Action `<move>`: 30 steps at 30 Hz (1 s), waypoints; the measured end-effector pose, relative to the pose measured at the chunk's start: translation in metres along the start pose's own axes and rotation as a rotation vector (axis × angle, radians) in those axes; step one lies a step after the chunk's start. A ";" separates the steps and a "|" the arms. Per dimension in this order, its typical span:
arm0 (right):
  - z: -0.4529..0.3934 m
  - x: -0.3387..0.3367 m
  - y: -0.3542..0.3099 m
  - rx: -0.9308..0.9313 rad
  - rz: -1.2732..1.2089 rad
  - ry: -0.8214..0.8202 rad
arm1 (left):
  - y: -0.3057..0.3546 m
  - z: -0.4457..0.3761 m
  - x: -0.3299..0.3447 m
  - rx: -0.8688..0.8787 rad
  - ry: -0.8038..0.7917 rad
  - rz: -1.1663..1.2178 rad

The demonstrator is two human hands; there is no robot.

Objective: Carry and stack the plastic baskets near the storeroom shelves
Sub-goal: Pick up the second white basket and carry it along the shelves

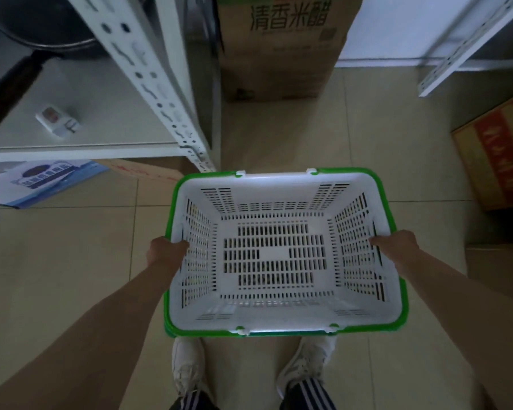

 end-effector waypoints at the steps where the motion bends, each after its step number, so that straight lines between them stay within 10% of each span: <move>1: -0.004 -0.016 -0.003 -0.006 0.003 0.015 | 0.012 0.004 0.010 0.001 -0.004 0.000; 13: -0.055 -0.132 -0.059 -0.064 -0.068 0.096 | 0.149 -0.002 0.068 0.052 -0.006 0.064; 30: -0.162 -0.119 -0.190 -0.063 -0.151 0.082 | 0.290 -0.111 0.038 0.111 -0.019 0.124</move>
Point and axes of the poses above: each hand's wrist, its own z-axis away from the middle knuckle, its own x-axis out of the palm, y = z × x, the point moved 9 cm from there along -z, towards the middle knuckle, and after that the axes turned 13 degrees about -y, right-handed, at the moved point
